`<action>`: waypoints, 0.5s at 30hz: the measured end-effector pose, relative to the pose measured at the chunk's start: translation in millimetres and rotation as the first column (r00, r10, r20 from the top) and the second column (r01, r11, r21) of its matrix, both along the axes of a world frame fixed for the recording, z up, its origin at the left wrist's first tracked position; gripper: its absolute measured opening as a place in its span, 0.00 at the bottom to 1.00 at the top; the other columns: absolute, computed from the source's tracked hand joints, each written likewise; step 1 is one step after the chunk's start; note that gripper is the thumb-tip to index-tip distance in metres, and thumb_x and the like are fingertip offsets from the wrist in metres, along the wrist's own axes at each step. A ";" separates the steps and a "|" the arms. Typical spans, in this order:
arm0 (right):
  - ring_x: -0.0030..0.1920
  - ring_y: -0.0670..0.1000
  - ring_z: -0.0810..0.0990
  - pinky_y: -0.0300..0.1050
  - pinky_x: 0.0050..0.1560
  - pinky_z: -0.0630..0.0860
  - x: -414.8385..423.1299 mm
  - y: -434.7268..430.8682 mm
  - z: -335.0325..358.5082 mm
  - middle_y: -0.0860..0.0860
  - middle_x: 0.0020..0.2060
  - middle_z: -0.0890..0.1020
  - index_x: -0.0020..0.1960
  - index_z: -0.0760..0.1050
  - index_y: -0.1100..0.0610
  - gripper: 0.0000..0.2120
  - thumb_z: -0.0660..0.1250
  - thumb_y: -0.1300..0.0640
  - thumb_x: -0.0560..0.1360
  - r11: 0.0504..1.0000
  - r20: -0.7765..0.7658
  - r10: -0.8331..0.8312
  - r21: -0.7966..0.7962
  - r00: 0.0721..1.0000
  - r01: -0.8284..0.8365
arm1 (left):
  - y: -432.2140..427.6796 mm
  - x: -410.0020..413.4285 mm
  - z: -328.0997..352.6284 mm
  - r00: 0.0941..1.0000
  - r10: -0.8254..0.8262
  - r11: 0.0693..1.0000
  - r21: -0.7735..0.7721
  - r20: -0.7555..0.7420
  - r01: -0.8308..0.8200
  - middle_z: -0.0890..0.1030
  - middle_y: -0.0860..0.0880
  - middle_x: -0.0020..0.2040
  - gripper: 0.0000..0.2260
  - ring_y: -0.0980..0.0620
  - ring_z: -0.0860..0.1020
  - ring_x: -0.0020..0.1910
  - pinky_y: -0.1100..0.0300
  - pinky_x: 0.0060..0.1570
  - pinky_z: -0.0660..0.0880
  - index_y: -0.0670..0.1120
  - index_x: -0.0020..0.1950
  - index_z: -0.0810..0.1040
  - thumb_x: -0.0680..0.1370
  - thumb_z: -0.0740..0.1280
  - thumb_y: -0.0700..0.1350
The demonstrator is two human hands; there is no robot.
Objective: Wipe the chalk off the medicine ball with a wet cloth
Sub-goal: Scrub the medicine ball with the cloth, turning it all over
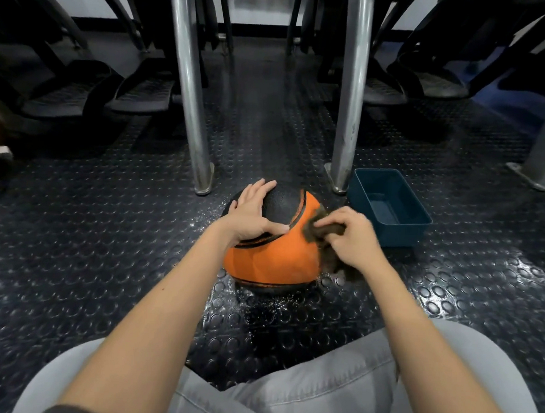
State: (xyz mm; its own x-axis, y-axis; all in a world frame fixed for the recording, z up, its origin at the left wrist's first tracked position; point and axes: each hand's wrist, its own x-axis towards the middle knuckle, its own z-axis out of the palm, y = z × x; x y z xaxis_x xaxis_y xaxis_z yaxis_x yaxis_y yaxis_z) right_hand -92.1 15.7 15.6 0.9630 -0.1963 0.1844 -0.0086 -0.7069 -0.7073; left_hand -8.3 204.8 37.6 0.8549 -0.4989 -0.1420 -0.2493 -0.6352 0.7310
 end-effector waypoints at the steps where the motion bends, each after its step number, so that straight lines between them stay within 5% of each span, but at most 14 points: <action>1: 0.54 0.53 0.75 0.43 0.55 0.70 -0.7 -9.2 -1.3 0.49 0.47 0.76 0.45 0.82 0.50 0.18 0.65 0.72 0.69 0.992 -0.064 -0.098 -0.088 0.993 0.092 | -1.5 -1.0 0.3 1.000 -0.002 1.000 0.000 -0.001 0.002 0.45 0.55 0.78 0.42 0.55 0.41 0.76 0.48 0.73 0.38 0.56 0.77 0.52 0.71 0.74 0.49; 4: 0.55 0.54 0.74 0.46 0.53 0.71 -5.2 -18.7 7.5 0.49 0.48 0.76 0.49 0.82 0.52 0.15 0.65 0.69 0.71 0.957 0.007 -0.252 -0.148 0.968 0.251 | -3.6 -1.0 -0.1 1.000 -0.007 1.000 0.003 0.003 0.007 0.45 0.56 0.78 0.42 0.54 0.41 0.76 0.47 0.73 0.38 0.56 0.77 0.52 0.71 0.74 0.49; 7: 0.50 0.47 0.76 0.37 0.54 0.70 -10.7 6.6 23.7 0.47 0.45 0.77 0.49 0.82 0.53 0.13 0.68 0.69 0.70 0.998 0.270 -0.043 0.049 0.962 0.031 | 1.4 -0.3 -0.6 1.000 0.011 1.000 -0.005 -0.007 -0.011 0.46 0.56 0.78 0.42 0.54 0.42 0.76 0.47 0.74 0.39 0.56 0.77 0.52 0.71 0.74 0.48; 10: 0.49 0.49 0.76 0.36 0.54 0.69 -6.6 15.2 12.9 0.48 0.44 0.75 0.45 0.81 0.52 0.15 0.68 0.72 0.68 0.990 0.107 0.093 0.092 0.990 -0.103 | 2.6 -0.8 0.2 1.000 0.025 0.999 -0.025 -0.015 -0.025 0.46 0.56 0.78 0.41 0.55 0.42 0.76 0.47 0.74 0.39 0.56 0.77 0.53 0.71 0.74 0.48; 13: 0.55 0.55 0.73 0.42 0.52 0.68 0.6 -5.4 0.4 0.51 0.48 0.73 0.43 0.79 0.51 0.17 0.64 0.72 0.69 0.989 -0.082 -0.123 -0.092 0.989 0.116 | -0.9 -1.3 0.5 1.000 0.022 0.999 -0.038 -0.016 -0.022 0.46 0.56 0.78 0.41 0.55 0.42 0.76 0.48 0.73 0.38 0.56 0.77 0.52 0.71 0.74 0.47; 15: 0.56 0.55 0.72 0.43 0.49 0.68 -0.2 -12.9 5.1 0.50 0.48 0.72 0.47 0.80 0.52 0.15 0.63 0.71 0.71 0.955 -0.035 -0.251 -0.170 0.967 0.242 | -2.7 -1.8 0.0 1.000 0.023 0.999 -0.032 -0.016 -0.023 0.46 0.56 0.78 0.41 0.55 0.42 0.76 0.49 0.73 0.37 0.56 0.77 0.52 0.71 0.74 0.47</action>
